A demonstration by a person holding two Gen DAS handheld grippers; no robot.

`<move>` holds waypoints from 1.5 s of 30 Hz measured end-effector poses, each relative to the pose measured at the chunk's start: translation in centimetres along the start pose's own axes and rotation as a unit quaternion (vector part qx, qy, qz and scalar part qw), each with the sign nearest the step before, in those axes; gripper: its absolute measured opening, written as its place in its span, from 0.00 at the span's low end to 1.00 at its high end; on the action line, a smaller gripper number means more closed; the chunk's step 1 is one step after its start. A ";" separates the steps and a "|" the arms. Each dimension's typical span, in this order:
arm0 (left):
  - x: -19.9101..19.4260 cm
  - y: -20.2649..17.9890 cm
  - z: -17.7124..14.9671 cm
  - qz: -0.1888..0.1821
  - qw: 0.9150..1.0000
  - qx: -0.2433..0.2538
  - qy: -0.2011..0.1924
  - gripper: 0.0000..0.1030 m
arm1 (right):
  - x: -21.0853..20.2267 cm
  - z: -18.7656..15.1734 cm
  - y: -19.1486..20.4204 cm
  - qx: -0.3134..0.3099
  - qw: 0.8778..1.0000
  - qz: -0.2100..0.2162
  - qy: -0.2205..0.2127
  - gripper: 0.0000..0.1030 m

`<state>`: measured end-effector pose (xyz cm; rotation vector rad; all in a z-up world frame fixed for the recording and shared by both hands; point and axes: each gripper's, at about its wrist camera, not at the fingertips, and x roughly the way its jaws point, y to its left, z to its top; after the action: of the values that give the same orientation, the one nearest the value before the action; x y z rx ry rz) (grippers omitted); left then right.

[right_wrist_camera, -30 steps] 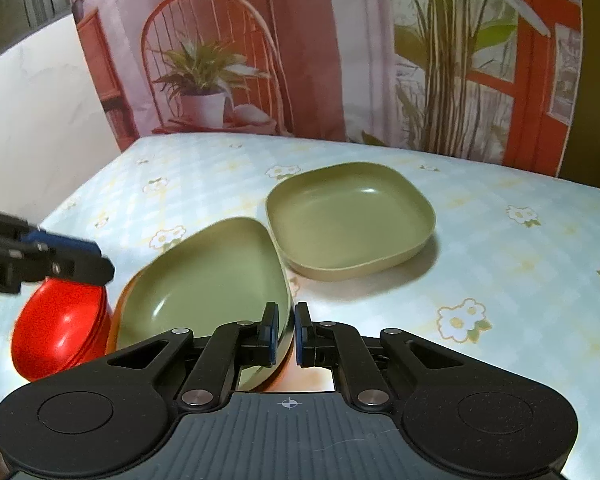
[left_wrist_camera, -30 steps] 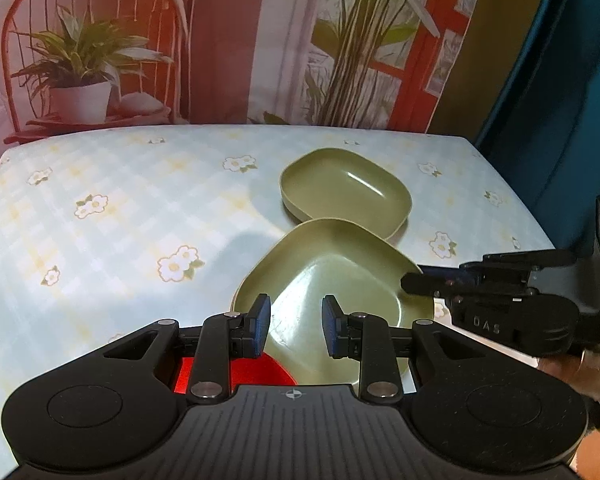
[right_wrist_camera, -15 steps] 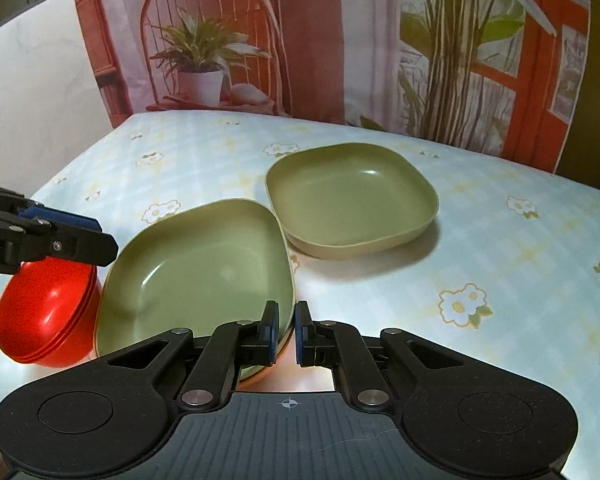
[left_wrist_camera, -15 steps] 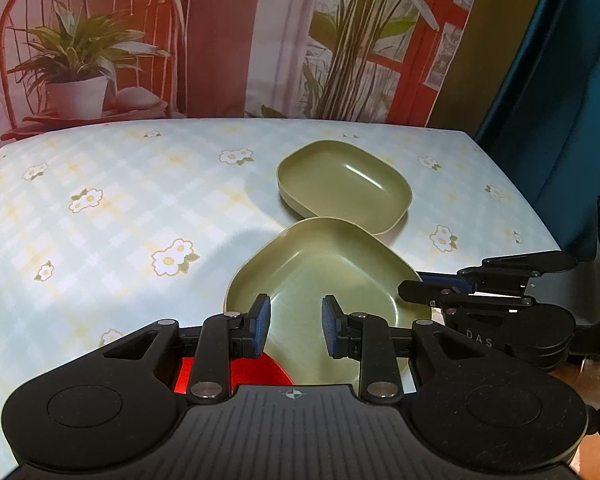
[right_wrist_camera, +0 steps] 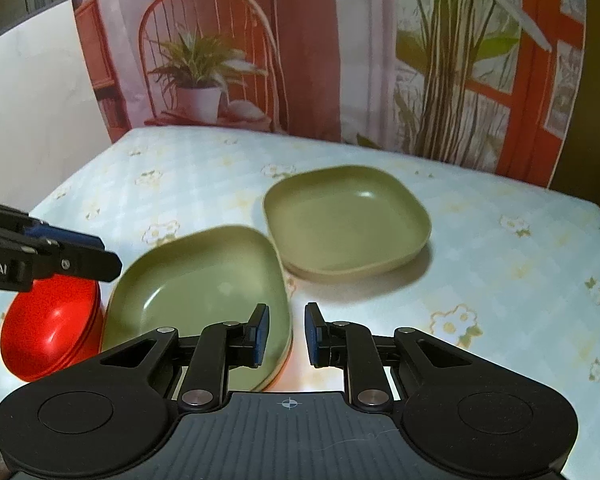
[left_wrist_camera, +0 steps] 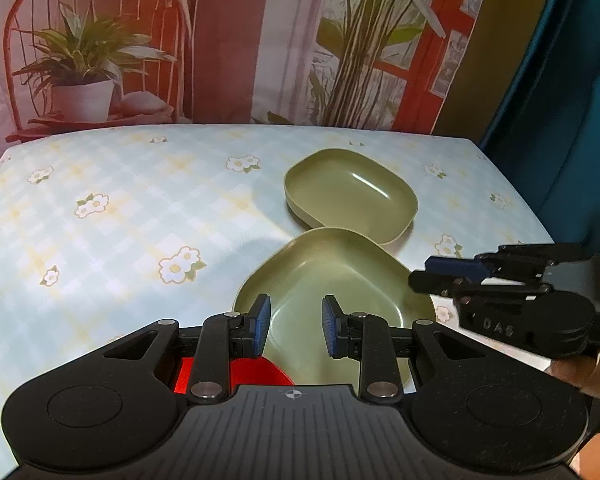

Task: Organize plates and bowls
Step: 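Move both tools to the other olive-green plate and close on its rim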

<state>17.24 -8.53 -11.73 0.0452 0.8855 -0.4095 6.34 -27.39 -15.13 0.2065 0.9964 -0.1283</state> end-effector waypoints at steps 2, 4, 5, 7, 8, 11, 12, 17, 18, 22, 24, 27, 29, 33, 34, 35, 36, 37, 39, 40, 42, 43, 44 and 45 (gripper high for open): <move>0.0 0.0 0.2 0.000 1.000 0.001 -0.002 0.29 | -0.3 0.4 -0.4 0.001 1.000 -0.002 -0.006 0.19; 0.1 -0.1 0.5 0.001 1.000 0.002 -0.004 0.29 | -0.5 0.9 -0.8 0.004 1.000 -0.005 -0.013 0.20; 0.1 -0.1 0.6 0.000 1.000 0.002 -0.005 0.29 | -0.6 1.1 -1.1 0.005 1.000 -0.007 -0.016 0.21; 0.2 0.0 1.0 0.000 1.000 0.001 -0.008 0.29 | -0.8 1.5 -1.8 0.010 1.000 -0.009 -0.024 0.24; 0.2 -0.1 1.2 0.000 1.000 0.002 -0.010 0.29 | -0.9 1.9 -2.2 0.013 0.999 -0.011 -0.028 0.25; 0.4 -0.1 2.0 0.004 1.000 0.006 -0.017 0.29 | -1.2 2.8 -3.5 0.019 0.999 -0.020 -0.039 0.27; 0.4 -0.1 2.3 0.005 1.000 0.006 -0.019 0.29 | -1.3 3.1 -3.8 0.021 0.999 -0.022 -0.043 0.27; 1.0 -0.2 3.9 0.007 0.999 0.005 -0.032 0.29 | -1.6 4.5 -5.5 0.026 0.997 -0.031 -0.059 0.31; 1.1 -0.2 4.1 0.007 0.999 0.006 -0.035 0.29 | -1.6 4.8 -5.8 0.027 0.997 -0.031 -0.061 0.31; 1.6 -0.3 5.4 0.008 0.999 0.008 -0.040 0.29 | -1.2 5.7 -6.8 0.027 0.997 -0.036 -0.067 0.33; 2.0 -0.3 6.0 0.011 0.999 0.009 -0.042 0.29 | -1.0 6.1 -7.2 0.026 0.996 -0.039 -0.070 0.34; 2.7 -0.1 7.0 0.014 0.999 0.004 -0.043 0.29 | -0.5 6.4 -7.7 0.028 0.996 -0.040 -0.071 0.34; 3.2 0.0 7.6 0.015 0.999 -0.001 -0.042 0.29 | -0.1 6.5 -8.1 0.029 0.996 -0.041 -0.071 0.34; 4.7 0.0 8.3 0.010 0.999 -0.006 -0.036 0.31 | 1.1 6.3 -8.9 0.034 0.997 -0.041 -0.064 0.35; 5.1 -0.1 8.3 0.008 0.999 -0.007 -0.032 0.32 | 1.5 6.2 -9.1 0.036 0.997 -0.041 -0.061 0.35; 5.6 -0.1 8.3 0.007 1.000 -0.007 -0.029 0.34 | 1.8 6.1 -9.3 0.038 0.997 -0.041 -0.058 0.35; 6.1 -0.2 8.3 0.007 1.000 -0.008 -0.026 0.34 | 2.0 6.0 -9.5 0.040 0.997 -0.041 -0.056 0.35; 6.6 -0.2 8.2 0.007 1.000 -0.009 -0.021 0.34 | 2.3 5.9 -9.7 0.043 0.997 -0.041 -0.054 0.35; 7.7 -0.1 8.2 0.004 1.000 -0.010 -0.012 0.34 | 2.9 5.7 -10.0 0.047 0.997 -0.041 -0.050 0.35; 8.2 0.0 8.2 0.003 1.000 -0.013 -0.008 0.34 | 3.2 5.7 -10.2 0.048 0.997 -0.041 -0.048 0.35; 9.2 0.5 8.2 0.000 1.000 -0.025 -0.001 0.34 | 3.8 5.6 -10.4 0.051 0.997 -0.041 -0.046 0.35; 9.8 0.7 8.3 -0.001 0.999 -0.033 0.004 0.34 | 4.1 5.6 -10.5 0.053 0.997 -0.041 -0.044 0.35; 10.2 0.9 8.4 -0.002 0.999 -0.039 0.008 0.34 | 4.4 5.5 -10.6 0.055 0.997 -0.040 -0.043 0.35; 10.8 1.1 8.4 -0.003 0.999 -0.045 0.012 0.34 | 4.8 5.5 -10.8 0.058 0.997 -0.039 -0.041 0.35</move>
<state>29.92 -12.82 -14.67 -0.0354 0.9272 -0.3758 11.24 -39.20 -17.50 0.2669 0.9161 -0.2649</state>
